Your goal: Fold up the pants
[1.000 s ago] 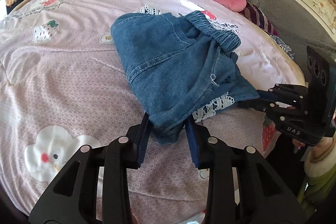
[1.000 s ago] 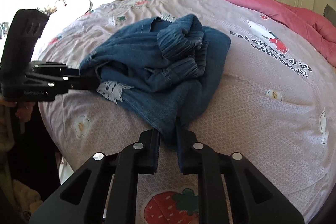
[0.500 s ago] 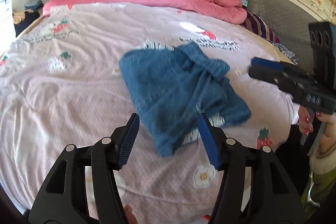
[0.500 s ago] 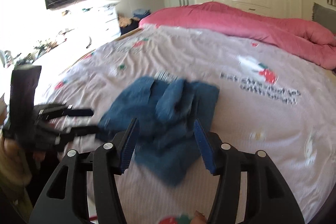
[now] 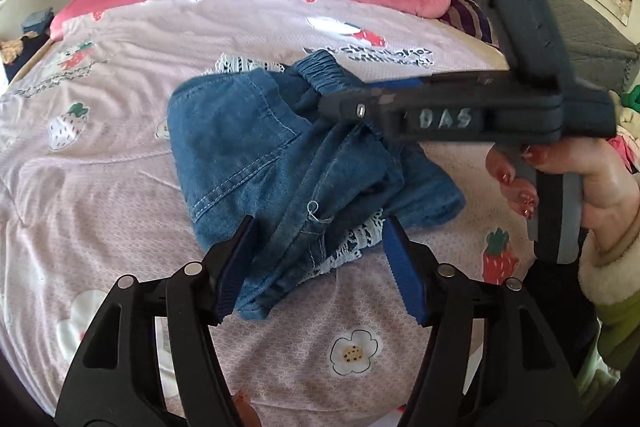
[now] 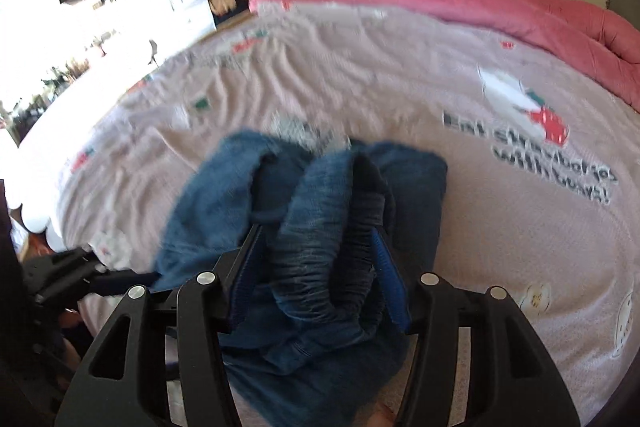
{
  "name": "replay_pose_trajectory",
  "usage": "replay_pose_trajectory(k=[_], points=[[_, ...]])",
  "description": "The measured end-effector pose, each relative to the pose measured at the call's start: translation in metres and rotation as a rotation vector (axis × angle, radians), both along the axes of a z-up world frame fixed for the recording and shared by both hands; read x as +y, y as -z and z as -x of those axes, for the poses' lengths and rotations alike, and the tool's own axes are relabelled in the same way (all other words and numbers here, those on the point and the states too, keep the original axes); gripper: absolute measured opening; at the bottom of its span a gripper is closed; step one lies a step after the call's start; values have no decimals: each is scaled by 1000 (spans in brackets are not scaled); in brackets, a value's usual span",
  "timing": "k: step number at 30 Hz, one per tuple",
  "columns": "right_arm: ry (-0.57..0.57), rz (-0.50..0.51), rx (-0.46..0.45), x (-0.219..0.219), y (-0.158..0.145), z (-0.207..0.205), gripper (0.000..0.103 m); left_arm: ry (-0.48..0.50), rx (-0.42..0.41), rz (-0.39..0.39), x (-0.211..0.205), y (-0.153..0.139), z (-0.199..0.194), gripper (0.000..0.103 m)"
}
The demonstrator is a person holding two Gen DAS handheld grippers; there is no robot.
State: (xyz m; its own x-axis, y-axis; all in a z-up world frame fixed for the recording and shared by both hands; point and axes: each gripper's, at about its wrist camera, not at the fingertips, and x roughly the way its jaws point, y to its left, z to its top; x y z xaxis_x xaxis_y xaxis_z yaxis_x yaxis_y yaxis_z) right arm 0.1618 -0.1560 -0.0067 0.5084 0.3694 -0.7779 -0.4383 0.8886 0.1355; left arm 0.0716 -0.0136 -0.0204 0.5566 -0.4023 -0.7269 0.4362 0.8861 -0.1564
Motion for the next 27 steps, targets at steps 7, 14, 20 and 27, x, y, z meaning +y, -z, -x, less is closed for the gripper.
replay_pose_trajectory(k=[7, 14, 20, 27], points=[[22, -76, -23, -14, -5, 8, 53, -3, 6, 3, 1, 1, -1, 57], [67, -153, -102, -40, -33, 38, 71, -9, -3, 18, 3, -7, 7, 62], [103, -157, -181, -56, -52, 75, 93, -29, -23, 27, 8, -16, 21, 71], [132, -123, -247, -63, -59, 114, 98, -93, -40, 33, 17, -24, 42, 88]])
